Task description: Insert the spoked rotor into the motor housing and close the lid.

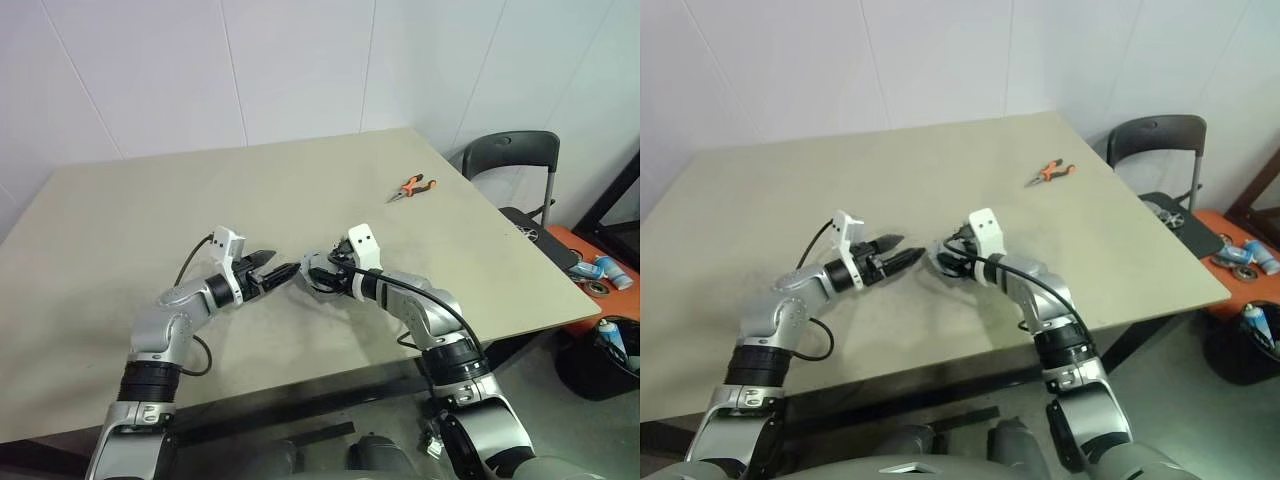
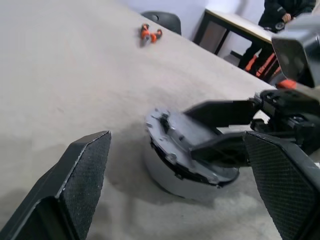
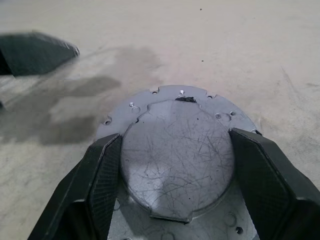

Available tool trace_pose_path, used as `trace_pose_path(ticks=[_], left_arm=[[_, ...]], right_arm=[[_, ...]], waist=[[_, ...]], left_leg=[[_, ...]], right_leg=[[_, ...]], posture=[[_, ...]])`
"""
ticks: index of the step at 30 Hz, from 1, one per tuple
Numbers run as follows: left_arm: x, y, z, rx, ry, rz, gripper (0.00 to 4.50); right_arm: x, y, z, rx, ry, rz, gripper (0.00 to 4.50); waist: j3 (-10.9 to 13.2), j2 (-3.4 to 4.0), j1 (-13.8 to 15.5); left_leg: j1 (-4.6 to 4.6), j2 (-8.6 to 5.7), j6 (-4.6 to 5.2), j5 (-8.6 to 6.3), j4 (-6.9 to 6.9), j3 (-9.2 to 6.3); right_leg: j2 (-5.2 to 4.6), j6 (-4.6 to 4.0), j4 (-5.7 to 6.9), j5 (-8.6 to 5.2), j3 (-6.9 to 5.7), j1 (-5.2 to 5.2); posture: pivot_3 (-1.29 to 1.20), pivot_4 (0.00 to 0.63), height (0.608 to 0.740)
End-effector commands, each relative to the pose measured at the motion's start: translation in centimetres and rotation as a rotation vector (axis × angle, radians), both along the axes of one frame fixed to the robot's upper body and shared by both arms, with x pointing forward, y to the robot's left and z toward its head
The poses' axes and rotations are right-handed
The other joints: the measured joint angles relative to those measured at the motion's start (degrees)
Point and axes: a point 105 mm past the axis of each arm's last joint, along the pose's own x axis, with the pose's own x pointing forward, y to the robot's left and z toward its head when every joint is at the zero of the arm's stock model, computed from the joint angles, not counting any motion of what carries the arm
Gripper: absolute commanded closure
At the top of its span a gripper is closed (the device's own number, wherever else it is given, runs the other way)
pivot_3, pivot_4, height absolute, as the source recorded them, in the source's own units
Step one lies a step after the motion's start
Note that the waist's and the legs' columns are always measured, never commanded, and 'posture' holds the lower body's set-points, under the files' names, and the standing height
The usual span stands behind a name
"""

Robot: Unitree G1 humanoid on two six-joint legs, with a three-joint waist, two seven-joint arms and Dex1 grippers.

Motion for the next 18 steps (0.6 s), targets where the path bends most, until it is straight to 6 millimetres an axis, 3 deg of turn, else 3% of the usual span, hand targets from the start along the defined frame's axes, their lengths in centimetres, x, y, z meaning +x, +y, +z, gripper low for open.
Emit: trace_pose_path(ticks=[1,7,11,18], left_arm=[[0.8,0.9,2.1,-0.007,-0.07,0.025,0.0],[0.9,0.5,2.0,-0.011,-0.072,0.016,0.0],[1.0,0.0,1.9,-0.019,-0.071,0.007,0.0],[0.9,0.0,1.8,-0.02,-0.068,0.006,0.0]], right_arm=[[-0.5,-0.2,0.4,0.049,0.045,0.035,1.49],[-1.4,-0.1,3.7,0.116,0.004,0.166,1.49],[-1.8,0.0,2.6,0.006,-0.041,0.19,1.49],[-2.3,-0.2,0.8,-0.026,-0.023,0.177,1.49]], waist=[[0.0,0.0,0.19],[0.01,0.02,0.36],[0.01,0.01,0.2],[0.0,0.0,0.35]], left_leg=[[-0.01,0.0,0.0,0.0,-0.01,0.0],[-0.15,-0.01,-0.02,-0.02,-0.17,0.0],[-0.28,-0.01,-0.02,-0.11,-0.25,-0.01],[-0.4,-0.01,-0.01,-0.14,-0.22,-0.01]], right_leg=[[0.0,0.0,-0.02,0.0,0.0,0.0],[-0.01,0.15,-0.34,0.11,-0.01,-0.07],[-0.01,0.17,-0.53,0.13,-0.01,-0.16],[-0.01,0.17,-0.59,0.14,-0.01,-0.21]], posture=[[0.0,0.0,0.74],[0.0,0.0,0.74],[0.0,0.0,0.74],[0.0,0.0,0.74]])
